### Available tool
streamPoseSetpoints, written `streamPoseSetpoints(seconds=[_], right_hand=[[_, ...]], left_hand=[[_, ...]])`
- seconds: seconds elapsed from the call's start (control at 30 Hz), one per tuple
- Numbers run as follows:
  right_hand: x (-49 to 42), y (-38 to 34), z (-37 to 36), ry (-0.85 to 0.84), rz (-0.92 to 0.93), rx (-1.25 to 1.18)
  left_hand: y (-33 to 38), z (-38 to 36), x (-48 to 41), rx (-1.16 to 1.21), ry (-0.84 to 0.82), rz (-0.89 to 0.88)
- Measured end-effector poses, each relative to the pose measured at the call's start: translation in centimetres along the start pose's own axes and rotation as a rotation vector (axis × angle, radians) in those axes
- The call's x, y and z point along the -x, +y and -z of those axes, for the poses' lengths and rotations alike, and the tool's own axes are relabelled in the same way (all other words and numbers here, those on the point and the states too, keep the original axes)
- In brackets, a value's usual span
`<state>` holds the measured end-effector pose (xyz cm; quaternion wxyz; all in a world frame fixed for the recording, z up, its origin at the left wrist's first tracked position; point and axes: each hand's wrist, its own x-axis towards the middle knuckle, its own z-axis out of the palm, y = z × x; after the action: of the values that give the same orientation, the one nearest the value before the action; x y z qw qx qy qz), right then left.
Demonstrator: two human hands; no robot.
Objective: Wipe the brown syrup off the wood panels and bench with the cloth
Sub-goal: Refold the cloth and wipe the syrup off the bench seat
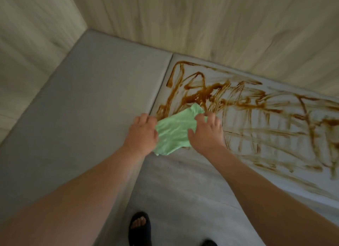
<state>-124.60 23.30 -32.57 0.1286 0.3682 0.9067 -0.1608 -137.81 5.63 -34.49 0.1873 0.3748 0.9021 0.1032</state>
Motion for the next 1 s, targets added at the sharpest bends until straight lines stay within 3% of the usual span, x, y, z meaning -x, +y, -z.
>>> streamPoseSetpoints(seconds=[0.07,0.13,0.3,0.6,0.73,0.83,0.9,1.0], right_hand=[[-1.0,-0.1,-2.8,0.013,0.228,-0.001],[-2.2,0.4,-5.7,-0.033,0.324,0.069],[-4.9,2.0,-9.0,-0.028,0.364,0.195],[-13.9,1.9,-4.8,-0.056,0.250,0.182],[-11.4,2.0,-5.1,-0.037,0.213,0.200],[-7.6,2.1,-4.5,-0.103,0.173,0.286],[-6.3,2.4,-3.1,-0.081,0.260,0.350],[-6.9,4.2,-1.7,0.154,0.586,0.349]], left_hand=[[-0.4,-3.4,-0.3,-0.044,0.060,-0.240],[-1.3,-6.5,-0.6,-0.157,0.016,-0.334],[-1.9,-9.3,-2.2,-0.334,0.046,-0.341],[-1.1,-5.3,-13.2,-0.445,-0.051,-0.318],[-0.2,-5.1,-10.9,-0.434,0.125,-0.219],[0.1,-5.7,-8.7,-0.240,0.208,-0.117],[-0.1,-6.0,-8.6,-0.139,0.116,-0.085],[-0.5,-5.8,-8.9,-0.079,-0.004,-0.156]])
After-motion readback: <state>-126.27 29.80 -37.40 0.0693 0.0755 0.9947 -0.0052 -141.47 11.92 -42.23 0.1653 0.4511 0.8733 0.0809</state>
